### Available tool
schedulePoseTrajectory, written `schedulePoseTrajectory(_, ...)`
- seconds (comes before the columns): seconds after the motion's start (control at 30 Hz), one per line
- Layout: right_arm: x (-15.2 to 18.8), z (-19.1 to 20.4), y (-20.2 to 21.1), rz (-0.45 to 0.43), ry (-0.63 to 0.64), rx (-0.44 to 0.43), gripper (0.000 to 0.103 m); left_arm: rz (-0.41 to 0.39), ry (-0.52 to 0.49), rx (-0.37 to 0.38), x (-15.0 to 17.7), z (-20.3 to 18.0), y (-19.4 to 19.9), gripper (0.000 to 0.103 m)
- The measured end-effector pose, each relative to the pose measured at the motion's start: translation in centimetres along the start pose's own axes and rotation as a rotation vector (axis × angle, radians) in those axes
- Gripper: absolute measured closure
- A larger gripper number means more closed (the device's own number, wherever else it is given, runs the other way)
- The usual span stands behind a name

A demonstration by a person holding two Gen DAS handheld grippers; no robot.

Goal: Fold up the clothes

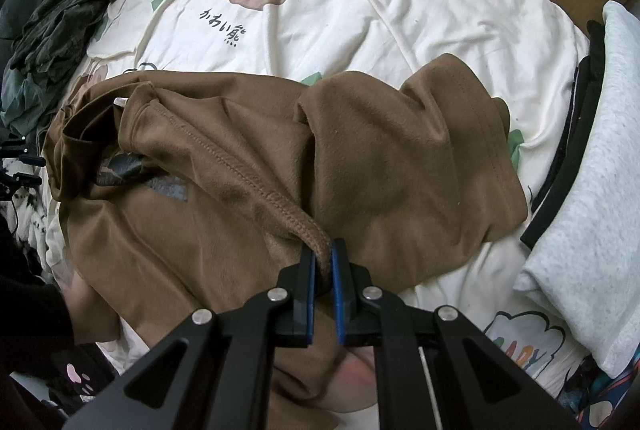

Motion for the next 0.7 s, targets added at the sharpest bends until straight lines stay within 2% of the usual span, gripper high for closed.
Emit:
schedulePoseTrajectory(0.17, 0.1, 0.0, 0.0, 0.001, -0.003, -0.003, 0.096, 0.069, -0.085, 0.017, -0.9, -0.1, -0.9, 0.076)
schedulePoseTrajectory(0.37, 0.2, -0.2, -0.1, 0.004, -0.004, -0.008, 0.096, 0.171, -0.146, 0.084, -1.1, -0.3, -3.1, 0.076)
schedulePoseTrajectory(0.7, 0.1, -0.5, -0.2, 0.002, -0.008, -0.017, 0.096, 0.259, -0.153, 0.156, -1.0, -0.9, -5.3, 0.076)
Point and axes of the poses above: each gripper's, at about its wrist camera, not at the fingertips, and y roughly against the way its jaws point, z to its left, x to its underside, the point moved 6 cm from there along -y, roughly the way its jaws point, and after that the axes turned 1 degree about -y, right-handed, at the moved point
